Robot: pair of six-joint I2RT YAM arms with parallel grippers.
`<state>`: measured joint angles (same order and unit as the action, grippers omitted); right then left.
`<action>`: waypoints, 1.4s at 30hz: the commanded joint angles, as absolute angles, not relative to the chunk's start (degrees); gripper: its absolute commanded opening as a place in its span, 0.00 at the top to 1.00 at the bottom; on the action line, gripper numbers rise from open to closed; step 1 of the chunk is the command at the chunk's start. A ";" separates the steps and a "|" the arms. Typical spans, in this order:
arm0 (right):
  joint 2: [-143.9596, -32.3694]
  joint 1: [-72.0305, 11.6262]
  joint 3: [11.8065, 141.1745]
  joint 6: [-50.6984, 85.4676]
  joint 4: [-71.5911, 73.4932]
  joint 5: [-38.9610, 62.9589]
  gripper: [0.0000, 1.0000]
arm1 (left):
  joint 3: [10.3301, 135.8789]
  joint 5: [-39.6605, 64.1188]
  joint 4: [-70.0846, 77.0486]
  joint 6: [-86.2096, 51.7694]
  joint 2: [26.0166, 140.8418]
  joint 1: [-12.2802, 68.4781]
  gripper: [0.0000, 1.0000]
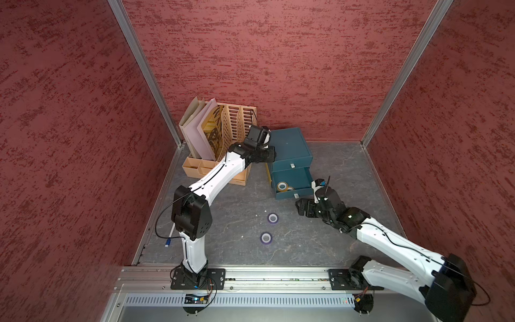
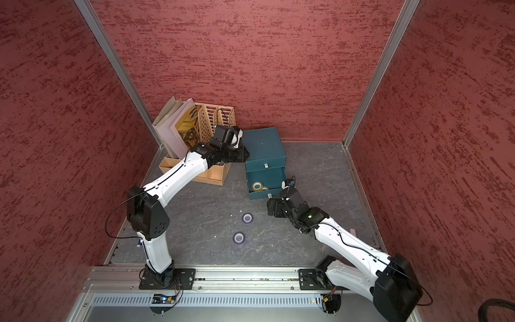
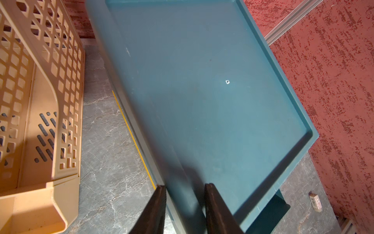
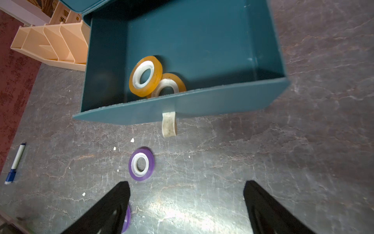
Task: Place the transparent tape into the drawer according to color
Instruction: Close the drawer in the storage box.
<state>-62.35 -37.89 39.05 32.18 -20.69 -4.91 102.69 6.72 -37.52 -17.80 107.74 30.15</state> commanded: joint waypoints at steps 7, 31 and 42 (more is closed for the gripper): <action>-68.73 -39.10 42.11 27.11 -12.05 -8.06 0.33 | 101.85 6.94 -39.02 -17.67 108.24 29.80 0.65; -79.43 -40.87 45.93 18.27 4.69 -17.39 0.36 | 102.59 9.25 -40.60 -17.06 108.62 29.71 0.65; -89.87 -40.82 48.68 13.67 16.19 -18.93 0.36 | 102.50 10.12 -41.04 -16.70 108.67 29.71 0.65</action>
